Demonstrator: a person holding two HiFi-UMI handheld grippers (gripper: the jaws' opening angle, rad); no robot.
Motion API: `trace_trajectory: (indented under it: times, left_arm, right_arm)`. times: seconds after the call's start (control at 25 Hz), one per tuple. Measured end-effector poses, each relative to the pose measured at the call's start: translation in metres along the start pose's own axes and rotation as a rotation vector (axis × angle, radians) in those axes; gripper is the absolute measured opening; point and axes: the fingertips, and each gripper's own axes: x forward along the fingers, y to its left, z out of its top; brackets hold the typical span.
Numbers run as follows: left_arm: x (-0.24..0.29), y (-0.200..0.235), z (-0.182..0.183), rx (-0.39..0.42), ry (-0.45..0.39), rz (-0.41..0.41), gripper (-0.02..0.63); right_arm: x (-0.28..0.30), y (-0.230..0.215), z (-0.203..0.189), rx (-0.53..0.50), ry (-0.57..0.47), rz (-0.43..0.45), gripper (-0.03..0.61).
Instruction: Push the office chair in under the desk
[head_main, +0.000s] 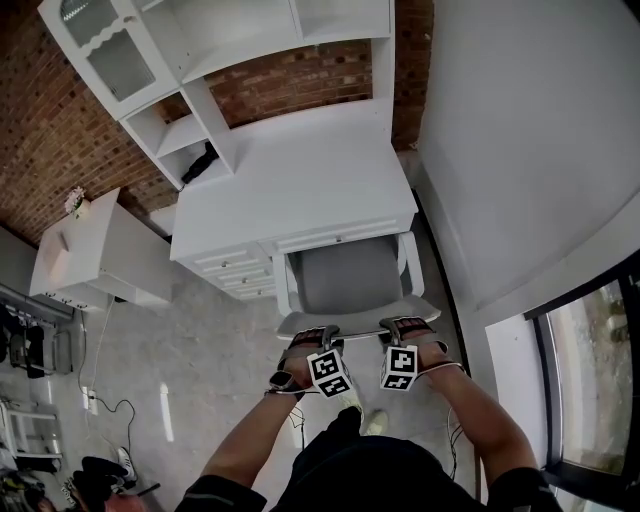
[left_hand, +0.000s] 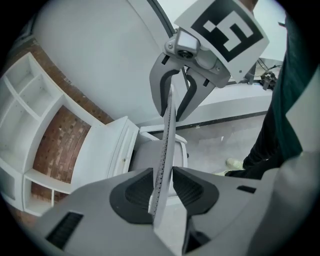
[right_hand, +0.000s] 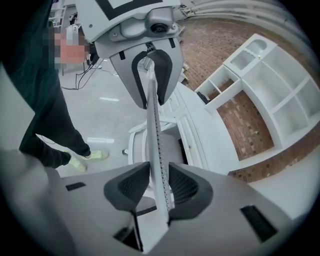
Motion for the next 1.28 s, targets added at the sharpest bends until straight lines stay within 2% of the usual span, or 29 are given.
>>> trace_trajectory:
  times: [0.12,0.24,0.44,0.56,0.68,0.84,1.08,1.28]
  left_arm:
    - [-0.023,0.006,0.004,-0.083,-0.033,0.017,0.116]
    - [-0.048,0.017,0.01,-0.243,-0.105,0.029,0.104]
    - [-0.086,0.034,0.021,-0.535,-0.259,0.055,0.07]
    - [-0.107,0.04,0.033,-0.648,-0.344,0.061,0.04]
    - [-0.125,0.043,0.044,-0.718,-0.41,0.063,0.031]
    - [-0.148,0.051,0.056,-0.802,-0.507,0.077,0.026]
    - [-0.204,0.075,0.076,-0.907,-0.664,0.169,0.015]
    - [-0.243,0.09,0.083,-0.982,-0.749,0.251,0.008]
  right_arm:
    - [-0.02,-0.005,0.001,0.078,-0.031,-0.03,0.109]
    - [-0.043,-0.02,0.005,0.227,-0.073,-0.07,0.102]
    - [-0.083,-0.048,0.015,0.488,-0.154,-0.142,0.055]
    - [-0.104,-0.062,0.02,0.596,-0.203,-0.176,0.037]
    - [-0.125,-0.071,0.024,0.684,-0.246,-0.198,0.029]
    - [-0.149,-0.082,0.029,0.754,-0.301,-0.226,0.025]
    - [-0.199,-0.11,0.031,0.883,-0.406,-0.308,0.02]
    - [-0.247,-0.141,0.04,0.91,-0.544,-0.395,0.015]
